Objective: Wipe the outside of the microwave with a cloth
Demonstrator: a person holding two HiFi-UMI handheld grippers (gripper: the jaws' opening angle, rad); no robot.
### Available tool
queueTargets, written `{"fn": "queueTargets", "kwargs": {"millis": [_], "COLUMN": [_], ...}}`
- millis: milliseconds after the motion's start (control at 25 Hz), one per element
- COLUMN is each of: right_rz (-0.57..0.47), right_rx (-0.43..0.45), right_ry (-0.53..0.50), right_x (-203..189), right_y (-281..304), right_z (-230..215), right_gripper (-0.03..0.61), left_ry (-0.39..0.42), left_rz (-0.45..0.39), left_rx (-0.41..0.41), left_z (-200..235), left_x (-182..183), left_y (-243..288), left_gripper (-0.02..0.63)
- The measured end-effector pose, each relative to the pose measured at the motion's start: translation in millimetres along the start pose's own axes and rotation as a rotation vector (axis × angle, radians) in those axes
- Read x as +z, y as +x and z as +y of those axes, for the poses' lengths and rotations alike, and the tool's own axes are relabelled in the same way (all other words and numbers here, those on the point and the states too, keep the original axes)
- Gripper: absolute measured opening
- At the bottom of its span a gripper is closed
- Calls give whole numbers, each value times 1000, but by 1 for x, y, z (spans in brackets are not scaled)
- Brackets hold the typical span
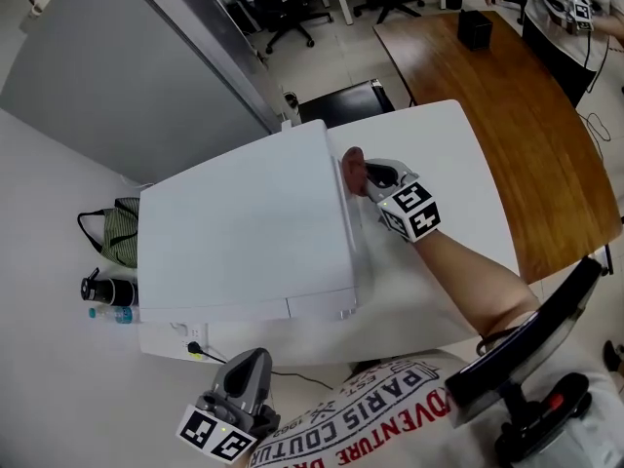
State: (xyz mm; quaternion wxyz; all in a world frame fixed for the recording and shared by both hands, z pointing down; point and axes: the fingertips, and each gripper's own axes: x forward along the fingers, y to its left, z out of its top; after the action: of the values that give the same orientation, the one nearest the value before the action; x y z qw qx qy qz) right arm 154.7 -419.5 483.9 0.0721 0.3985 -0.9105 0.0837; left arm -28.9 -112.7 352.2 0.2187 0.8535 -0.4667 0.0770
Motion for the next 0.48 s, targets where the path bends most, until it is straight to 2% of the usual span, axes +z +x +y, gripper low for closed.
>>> {"fn": "queueTargets", "kwargs": {"millis": [480], "right_rz": [13], "right_rx": [-44], "right_ry": [-23], "right_x": [5], "right_y": [13], "right_z": [-15], "right_gripper": [37], "left_ry": [21], "left_rz": [15], "left_rx": [-39], "left_z": [0], "left_x": [4], "left_y": [12], "left_gripper": [2]}}
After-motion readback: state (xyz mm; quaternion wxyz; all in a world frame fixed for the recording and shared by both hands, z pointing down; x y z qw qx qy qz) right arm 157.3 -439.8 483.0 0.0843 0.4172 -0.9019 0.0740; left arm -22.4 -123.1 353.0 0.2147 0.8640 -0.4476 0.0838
